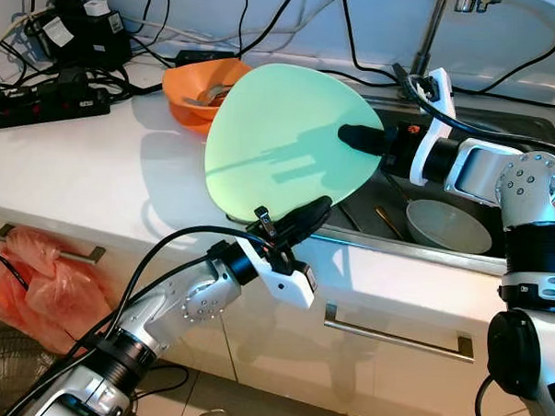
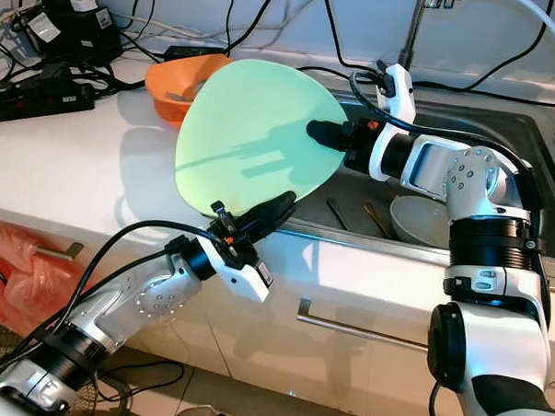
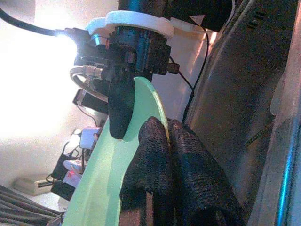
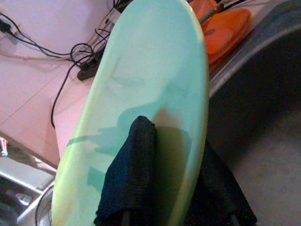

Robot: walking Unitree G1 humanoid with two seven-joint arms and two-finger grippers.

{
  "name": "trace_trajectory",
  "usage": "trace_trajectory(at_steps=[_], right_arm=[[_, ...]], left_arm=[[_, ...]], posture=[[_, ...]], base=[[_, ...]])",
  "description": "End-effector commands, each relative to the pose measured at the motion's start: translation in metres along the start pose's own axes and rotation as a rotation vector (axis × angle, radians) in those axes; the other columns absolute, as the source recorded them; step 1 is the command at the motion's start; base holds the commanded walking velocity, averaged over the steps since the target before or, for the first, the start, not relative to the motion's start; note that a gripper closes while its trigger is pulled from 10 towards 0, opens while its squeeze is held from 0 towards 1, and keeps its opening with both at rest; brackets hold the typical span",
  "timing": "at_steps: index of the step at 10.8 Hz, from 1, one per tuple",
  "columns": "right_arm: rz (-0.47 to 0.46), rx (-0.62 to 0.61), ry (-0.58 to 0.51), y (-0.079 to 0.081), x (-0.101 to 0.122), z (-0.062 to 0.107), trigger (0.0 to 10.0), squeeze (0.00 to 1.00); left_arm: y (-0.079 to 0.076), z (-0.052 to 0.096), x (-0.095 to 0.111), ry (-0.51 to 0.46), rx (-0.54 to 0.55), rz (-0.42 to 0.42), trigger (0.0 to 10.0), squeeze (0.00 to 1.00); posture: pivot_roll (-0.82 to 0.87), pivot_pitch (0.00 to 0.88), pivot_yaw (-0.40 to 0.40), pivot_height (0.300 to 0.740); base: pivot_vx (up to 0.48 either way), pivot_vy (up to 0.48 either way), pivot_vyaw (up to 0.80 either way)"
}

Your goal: Kitchen organization

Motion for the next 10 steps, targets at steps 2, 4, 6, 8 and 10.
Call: trace_trajectory(at_steps=[2, 4, 6, 8, 10], right_arm=[[-0.018, -0.070, 0.063, -0.0147, -0.0171, -0.0036, 0.0, 0.00], [-0.015, -0.068, 0.057, -0.0139, -0.0158, -0.0052, 0.0, 0.00], [-0.015, -0.070, 0.055, -0.0147, -0.0163, -0.0049, 0.0, 0.00], [-0.016, -0.076, 0.051, -0.0160, -0.0174, -0.0061, 0.0, 0.00], [-0.017, -0.081, 0.049, -0.0180, -0.0185, -0.0063, 0.0, 0.00]], left_arm=[[0.0427, -0.0081, -0.0196, 0.054, 0.171, -0.016, 10.0, 0.99], [0.0420, -0.0069, -0.0217, 0.058, 0.170, -0.007, 10.0, 1.00], [0.0429, -0.0074, -0.0215, 0.056, 0.175, 0.000, 10.0, 1.00], [0.0455, -0.0098, -0.0195, 0.050, 0.191, 0.041, 10.0, 1.00], [0.0511, -0.0111, -0.0194, 0.071, 0.221, 0.142, 10.0, 1.00]], posture=[[0.15, 0.036, 0.028, 0.740], [0.15, 0.036, 0.028, 0.740], [0.15, 0.037, 0.028, 0.740], [0.15, 0.040, 0.023, 0.740], [0.15, 0.041, 0.023, 0.740]], base=[[0.000, 0.000, 0.00], [0.000, 0.000, 0.00], [0.000, 0.000, 0.00], [0.000, 0.000, 0.00], [0.000, 0.000, 0.00]])
Point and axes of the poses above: a point about 5 cm out from each wrist's last joint towards the gripper, its own z axis pointing back from the gripper into the wrist, its own x axis along the axis of the wrist's last joint, y = z × x, the point moved 4 cm from there along -z, pointing out of the wrist towards the gripper, and after that the axes turned 13 degrees about -z, right-handed, at the moved point
